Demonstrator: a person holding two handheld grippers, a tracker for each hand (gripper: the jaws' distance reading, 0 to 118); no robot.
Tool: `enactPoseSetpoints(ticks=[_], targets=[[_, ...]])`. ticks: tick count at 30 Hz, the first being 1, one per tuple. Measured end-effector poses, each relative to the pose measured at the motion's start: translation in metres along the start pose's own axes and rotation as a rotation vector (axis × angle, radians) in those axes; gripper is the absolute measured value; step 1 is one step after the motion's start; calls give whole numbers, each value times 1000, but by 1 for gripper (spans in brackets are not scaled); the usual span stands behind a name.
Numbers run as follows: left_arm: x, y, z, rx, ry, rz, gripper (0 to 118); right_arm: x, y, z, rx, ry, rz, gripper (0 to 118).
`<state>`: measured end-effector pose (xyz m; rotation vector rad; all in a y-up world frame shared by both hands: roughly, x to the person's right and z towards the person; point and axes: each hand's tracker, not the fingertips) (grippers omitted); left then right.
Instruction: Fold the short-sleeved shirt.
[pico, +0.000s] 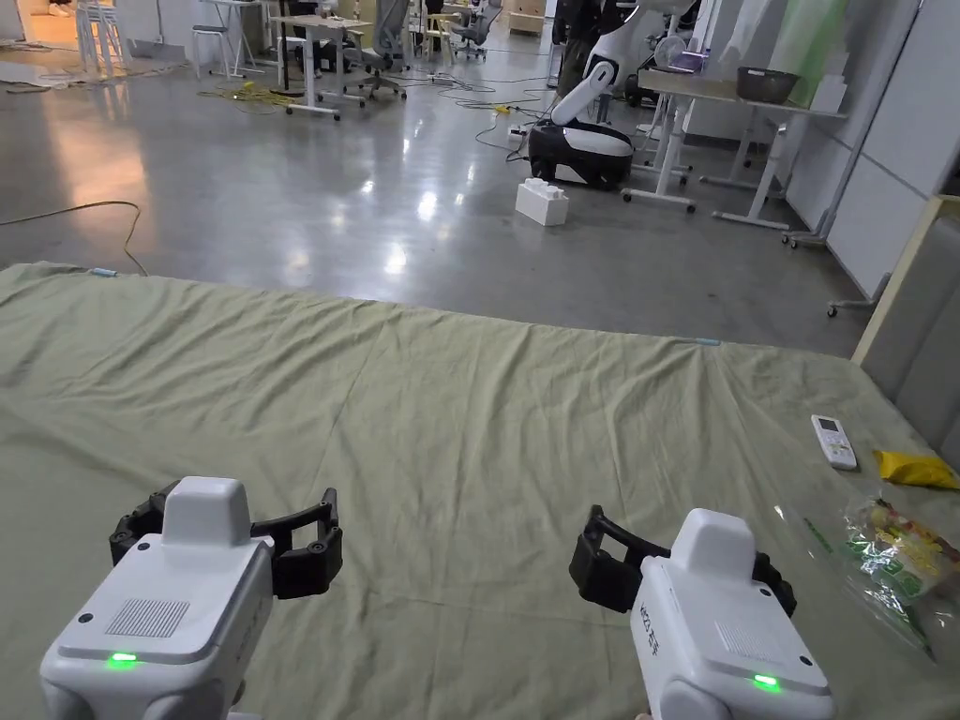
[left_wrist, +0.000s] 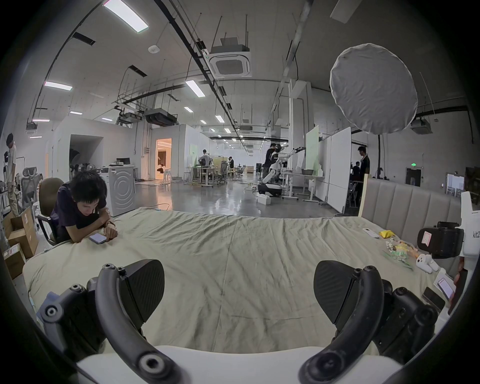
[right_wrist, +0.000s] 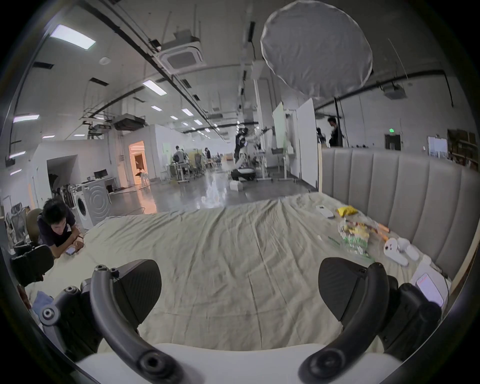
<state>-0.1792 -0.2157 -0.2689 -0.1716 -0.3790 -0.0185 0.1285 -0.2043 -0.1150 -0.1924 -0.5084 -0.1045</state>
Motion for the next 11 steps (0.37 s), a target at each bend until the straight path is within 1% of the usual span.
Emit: enactPoseSetpoints(ticks=[2, 4, 5, 8, 10, 11], targets=[[6, 1, 6, 8, -1, -4, 115, 0, 1, -1, 38, 13, 16, 118], [3, 3, 0, 19, -6, -11, 115, 2, 1, -2, 71, 18, 15, 118], [8, 2, 8, 25, -8, -19, 115, 2, 1, -3, 86, 18, 23, 118], [8, 5, 5, 39, -8, -32, 115, 0, 1, -6, 90, -17, 67, 118], [10, 5, 10, 50, -12, -32, 115, 0, 1, -6, 104, -21, 96, 118], [10, 6, 8, 55, -15, -33, 115, 0, -1, -7, 95, -24, 89, 118]])
